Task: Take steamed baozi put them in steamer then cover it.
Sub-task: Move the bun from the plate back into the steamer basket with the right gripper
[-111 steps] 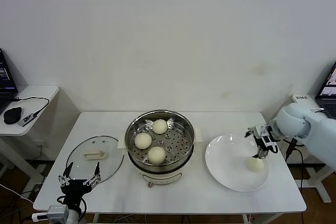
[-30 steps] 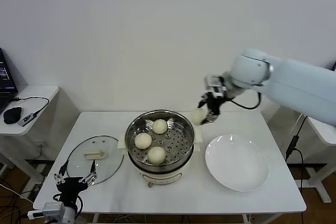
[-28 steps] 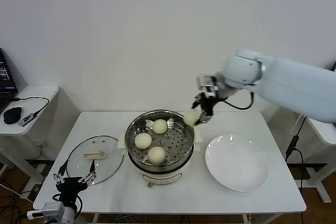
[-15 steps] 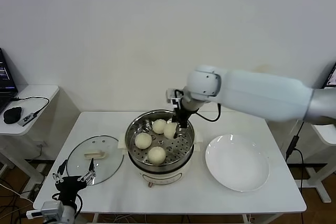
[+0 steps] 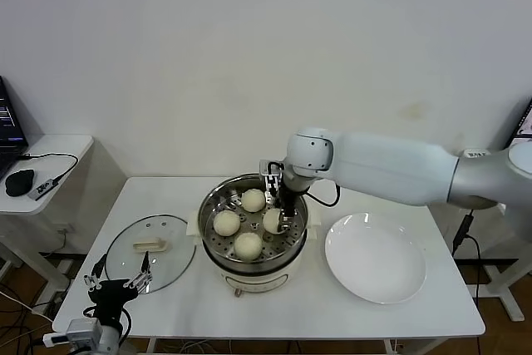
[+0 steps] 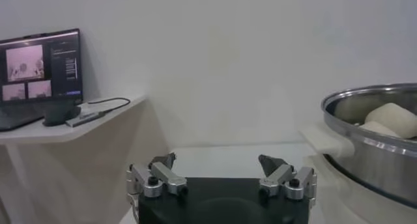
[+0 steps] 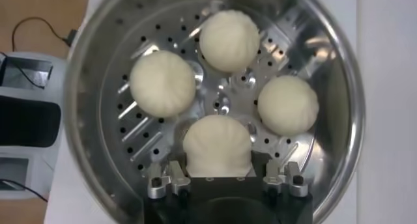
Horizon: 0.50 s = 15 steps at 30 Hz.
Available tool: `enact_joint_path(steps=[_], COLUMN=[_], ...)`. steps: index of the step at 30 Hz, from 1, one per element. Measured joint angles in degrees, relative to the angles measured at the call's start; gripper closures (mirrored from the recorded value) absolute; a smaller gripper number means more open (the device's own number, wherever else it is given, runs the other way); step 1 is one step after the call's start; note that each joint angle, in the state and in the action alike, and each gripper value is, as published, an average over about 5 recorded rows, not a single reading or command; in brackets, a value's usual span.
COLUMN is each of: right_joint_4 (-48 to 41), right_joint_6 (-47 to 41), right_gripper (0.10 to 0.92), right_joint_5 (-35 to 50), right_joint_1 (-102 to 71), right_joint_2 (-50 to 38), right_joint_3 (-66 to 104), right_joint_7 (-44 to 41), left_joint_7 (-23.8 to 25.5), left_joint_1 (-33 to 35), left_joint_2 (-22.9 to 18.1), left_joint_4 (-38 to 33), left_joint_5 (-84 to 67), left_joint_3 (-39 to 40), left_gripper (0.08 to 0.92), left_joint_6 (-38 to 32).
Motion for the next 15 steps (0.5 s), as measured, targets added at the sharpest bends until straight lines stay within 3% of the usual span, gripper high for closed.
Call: enact_joint_path(steps=[10,15], right_joint_4=[-1.3,-1.7], right_joint_6=[0.1,0.4], right_gripper=[0.395,0.302], right_joint_5=[-2.6,-3.4], right_joint_1=[-1.4,-1.8], right_joint_2=[0.1,-0.2], right_joint_3=[0.6,1.2], right_joint_7=[-0.3,-0.3], left_joint_7=[0.0,0.0], left_joint_1=[-0.2,-0.2], left_joint_2=[0.0,-0.1], left_joint_4=[0.1,0.1], left_joint_5=[0.1,0.1], left_joint_3=[0.2,0.2], left_gripper=[0.177,0.177], left_joint_6=[0.0,0.0])
